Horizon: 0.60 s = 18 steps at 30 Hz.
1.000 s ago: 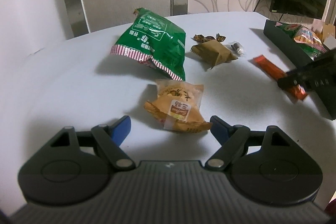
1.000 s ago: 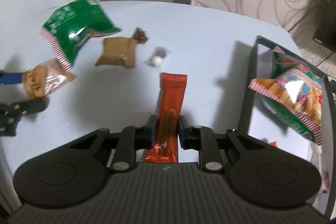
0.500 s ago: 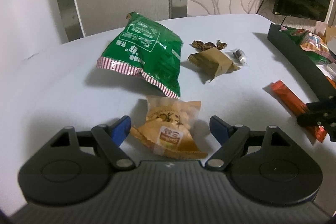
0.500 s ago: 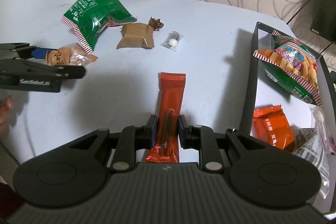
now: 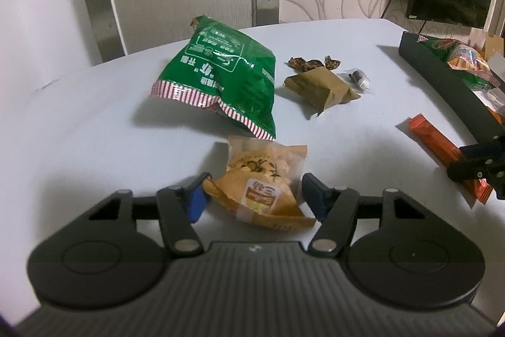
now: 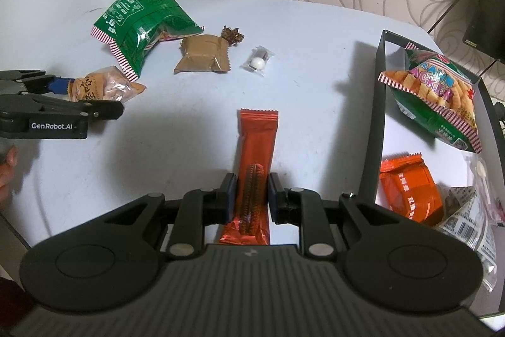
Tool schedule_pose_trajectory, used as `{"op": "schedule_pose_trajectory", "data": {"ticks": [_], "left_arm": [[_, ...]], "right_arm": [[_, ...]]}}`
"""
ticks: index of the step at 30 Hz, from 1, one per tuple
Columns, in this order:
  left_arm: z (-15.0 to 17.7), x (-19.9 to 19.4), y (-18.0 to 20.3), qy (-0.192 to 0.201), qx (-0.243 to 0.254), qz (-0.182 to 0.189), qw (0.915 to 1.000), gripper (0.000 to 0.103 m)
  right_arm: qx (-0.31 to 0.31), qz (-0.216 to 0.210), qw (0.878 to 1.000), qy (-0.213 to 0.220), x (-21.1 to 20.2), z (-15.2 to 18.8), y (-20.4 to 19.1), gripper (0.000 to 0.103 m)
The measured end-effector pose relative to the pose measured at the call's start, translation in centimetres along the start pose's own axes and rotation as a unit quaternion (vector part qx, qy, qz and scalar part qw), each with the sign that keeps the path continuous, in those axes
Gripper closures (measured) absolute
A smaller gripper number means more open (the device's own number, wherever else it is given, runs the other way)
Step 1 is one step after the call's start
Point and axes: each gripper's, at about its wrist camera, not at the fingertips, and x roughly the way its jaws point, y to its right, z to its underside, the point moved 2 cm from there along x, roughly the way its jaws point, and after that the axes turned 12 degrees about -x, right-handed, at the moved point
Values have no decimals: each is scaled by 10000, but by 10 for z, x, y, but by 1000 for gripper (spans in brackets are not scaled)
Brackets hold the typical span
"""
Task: Organize snacks
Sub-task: 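Close left gripper on the tan pastry bag and lift it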
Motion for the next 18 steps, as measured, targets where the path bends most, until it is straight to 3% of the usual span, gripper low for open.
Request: {"op": "schedule_pose_trajectory", "data": {"ticks": [18], "left_arm": [[14, -16, -6, -31, 32, 165, 9999, 49]], "right_arm": [[73, -51, 10000, -9, -7, 8, -8, 78]]}}
